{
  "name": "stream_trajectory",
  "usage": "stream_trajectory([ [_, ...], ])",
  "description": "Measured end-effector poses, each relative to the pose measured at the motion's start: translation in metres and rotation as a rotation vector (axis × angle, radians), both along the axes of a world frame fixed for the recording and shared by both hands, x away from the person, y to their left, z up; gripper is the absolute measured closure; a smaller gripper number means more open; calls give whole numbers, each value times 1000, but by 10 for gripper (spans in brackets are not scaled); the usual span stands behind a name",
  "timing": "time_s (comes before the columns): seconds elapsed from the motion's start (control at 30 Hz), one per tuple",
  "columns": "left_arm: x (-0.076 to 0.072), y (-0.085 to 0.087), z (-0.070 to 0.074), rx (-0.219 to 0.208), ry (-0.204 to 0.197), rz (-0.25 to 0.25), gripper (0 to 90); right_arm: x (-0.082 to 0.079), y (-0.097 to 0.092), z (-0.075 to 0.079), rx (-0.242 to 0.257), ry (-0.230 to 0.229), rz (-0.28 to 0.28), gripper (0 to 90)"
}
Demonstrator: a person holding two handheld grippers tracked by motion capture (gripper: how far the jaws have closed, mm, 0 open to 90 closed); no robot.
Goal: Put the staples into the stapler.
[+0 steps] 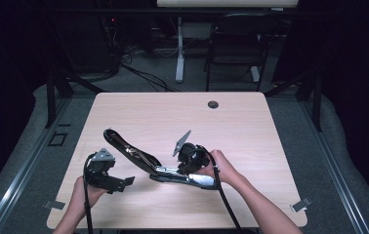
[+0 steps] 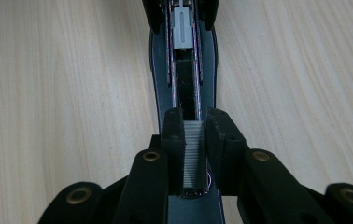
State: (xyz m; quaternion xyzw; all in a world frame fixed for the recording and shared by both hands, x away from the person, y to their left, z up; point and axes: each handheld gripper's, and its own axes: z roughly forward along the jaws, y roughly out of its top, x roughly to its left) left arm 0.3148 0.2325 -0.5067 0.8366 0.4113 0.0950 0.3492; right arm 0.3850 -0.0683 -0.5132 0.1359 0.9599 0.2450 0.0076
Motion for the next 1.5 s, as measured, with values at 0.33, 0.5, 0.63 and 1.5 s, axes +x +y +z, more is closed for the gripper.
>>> stream_trajectory([
  [0.33, 0, 0, 0, 2, -1, -1, 0, 2, -3, -1, 25, 7, 18, 775],
  [0.5, 0, 0, 0, 1, 0, -1, 0, 2, -4, -2, 30, 13, 24, 767],
  [0.63, 0, 0, 0, 2, 0, -2, 0, 2, -4, -1, 22, 17, 29, 740],
  [1.5, 0, 0, 0, 0, 3, -4, 0, 6, -15, 5, 26, 4, -34, 823],
])
